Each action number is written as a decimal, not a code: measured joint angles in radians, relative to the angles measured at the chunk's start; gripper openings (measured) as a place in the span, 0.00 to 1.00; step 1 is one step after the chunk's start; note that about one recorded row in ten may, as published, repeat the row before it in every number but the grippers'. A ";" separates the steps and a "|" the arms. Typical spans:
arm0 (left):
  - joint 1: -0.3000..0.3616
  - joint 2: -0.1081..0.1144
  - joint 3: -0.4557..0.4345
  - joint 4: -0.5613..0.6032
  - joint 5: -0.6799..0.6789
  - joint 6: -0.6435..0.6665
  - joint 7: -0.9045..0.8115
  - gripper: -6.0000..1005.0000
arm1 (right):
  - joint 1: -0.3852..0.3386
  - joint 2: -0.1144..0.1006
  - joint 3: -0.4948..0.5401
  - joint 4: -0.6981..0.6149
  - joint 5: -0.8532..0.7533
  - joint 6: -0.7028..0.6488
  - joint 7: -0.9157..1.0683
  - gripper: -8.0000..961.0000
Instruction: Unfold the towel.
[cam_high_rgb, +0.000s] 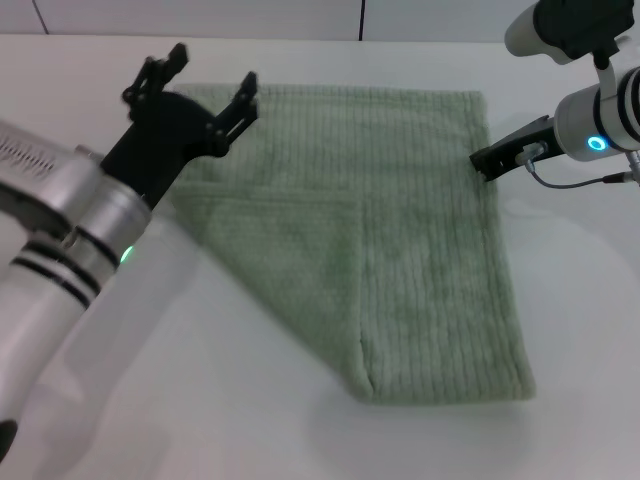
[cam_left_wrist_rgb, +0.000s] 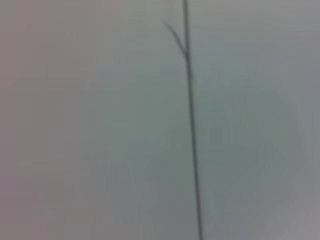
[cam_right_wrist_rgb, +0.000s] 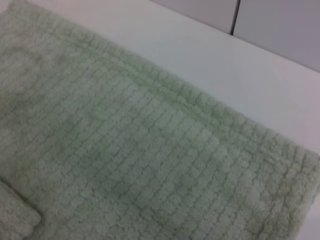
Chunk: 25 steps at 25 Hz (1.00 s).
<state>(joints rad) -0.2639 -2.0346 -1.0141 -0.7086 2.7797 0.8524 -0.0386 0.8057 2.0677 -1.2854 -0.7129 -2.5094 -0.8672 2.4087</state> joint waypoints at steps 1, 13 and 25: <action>0.005 0.004 -0.007 -0.036 0.019 -0.038 0.000 0.84 | 0.000 0.000 0.000 0.000 0.000 0.000 0.000 0.01; 0.066 0.011 -0.024 -0.442 0.107 -0.451 0.105 0.84 | -0.008 0.001 0.000 0.025 0.000 0.032 -0.005 0.01; 0.054 0.031 -0.038 -0.718 0.107 -0.984 0.163 0.84 | -0.006 0.002 0.000 0.036 0.000 0.038 -0.011 0.01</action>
<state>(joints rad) -0.2099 -2.0039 -1.0524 -1.4262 2.8866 -0.1318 0.1241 0.8000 2.0694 -1.2855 -0.6765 -2.5096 -0.8292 2.3976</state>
